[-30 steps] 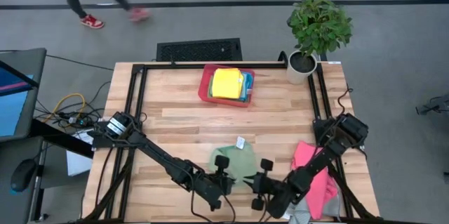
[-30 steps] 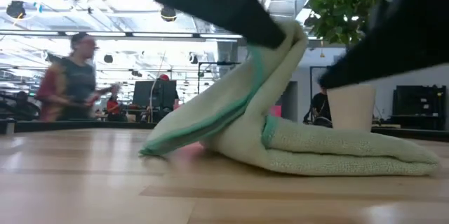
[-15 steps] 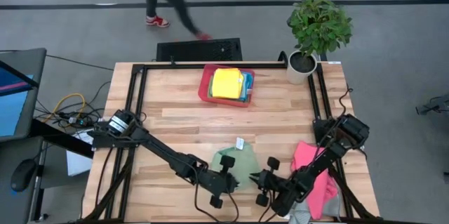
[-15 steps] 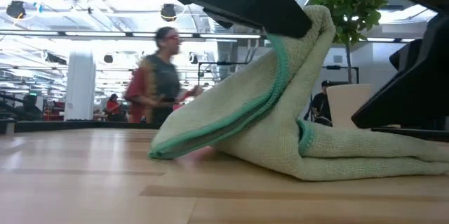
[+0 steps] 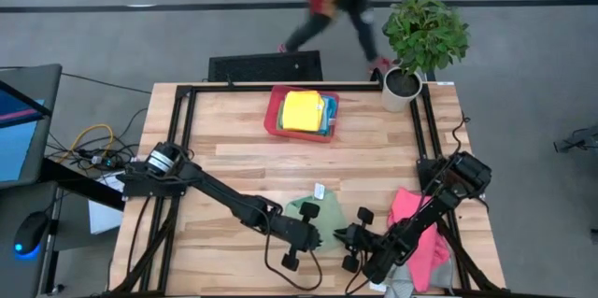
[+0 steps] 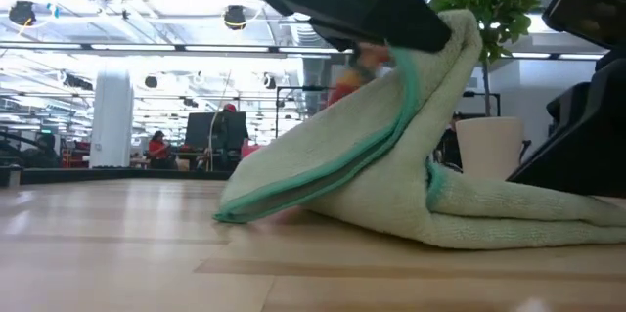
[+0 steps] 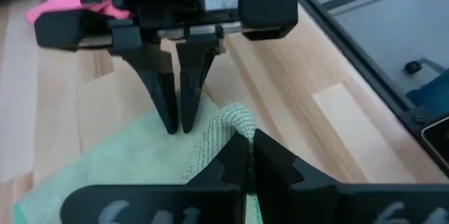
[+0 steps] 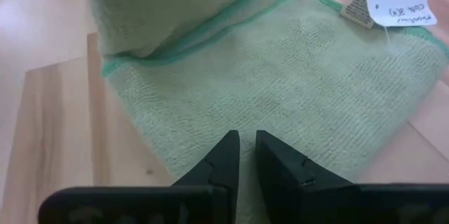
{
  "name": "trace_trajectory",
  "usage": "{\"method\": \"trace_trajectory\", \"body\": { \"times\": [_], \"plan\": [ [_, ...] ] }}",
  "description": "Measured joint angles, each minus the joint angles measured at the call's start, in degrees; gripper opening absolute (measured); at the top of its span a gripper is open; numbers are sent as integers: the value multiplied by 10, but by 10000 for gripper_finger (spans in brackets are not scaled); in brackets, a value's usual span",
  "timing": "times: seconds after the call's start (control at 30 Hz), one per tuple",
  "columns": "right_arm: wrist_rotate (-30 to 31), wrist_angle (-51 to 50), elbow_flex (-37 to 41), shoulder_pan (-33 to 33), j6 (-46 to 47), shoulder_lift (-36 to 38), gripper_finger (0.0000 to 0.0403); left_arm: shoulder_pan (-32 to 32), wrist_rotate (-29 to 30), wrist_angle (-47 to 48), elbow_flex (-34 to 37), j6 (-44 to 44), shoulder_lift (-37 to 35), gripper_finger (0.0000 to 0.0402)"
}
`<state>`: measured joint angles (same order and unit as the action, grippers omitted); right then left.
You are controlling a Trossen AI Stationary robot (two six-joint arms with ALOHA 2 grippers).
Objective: Fold microfiber towels
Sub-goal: Fold the green microfiber cloth
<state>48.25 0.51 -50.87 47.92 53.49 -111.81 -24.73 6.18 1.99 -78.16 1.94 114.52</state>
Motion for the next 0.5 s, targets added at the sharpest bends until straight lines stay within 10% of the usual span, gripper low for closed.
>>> {"method": "trace_trajectory", "body": {
  "times": [0.5],
  "plan": [
    [-51, 27, 0, -39, -43, 0, 75, 26, -95, 64, -43, -16, 56, 4]
  ]
}}
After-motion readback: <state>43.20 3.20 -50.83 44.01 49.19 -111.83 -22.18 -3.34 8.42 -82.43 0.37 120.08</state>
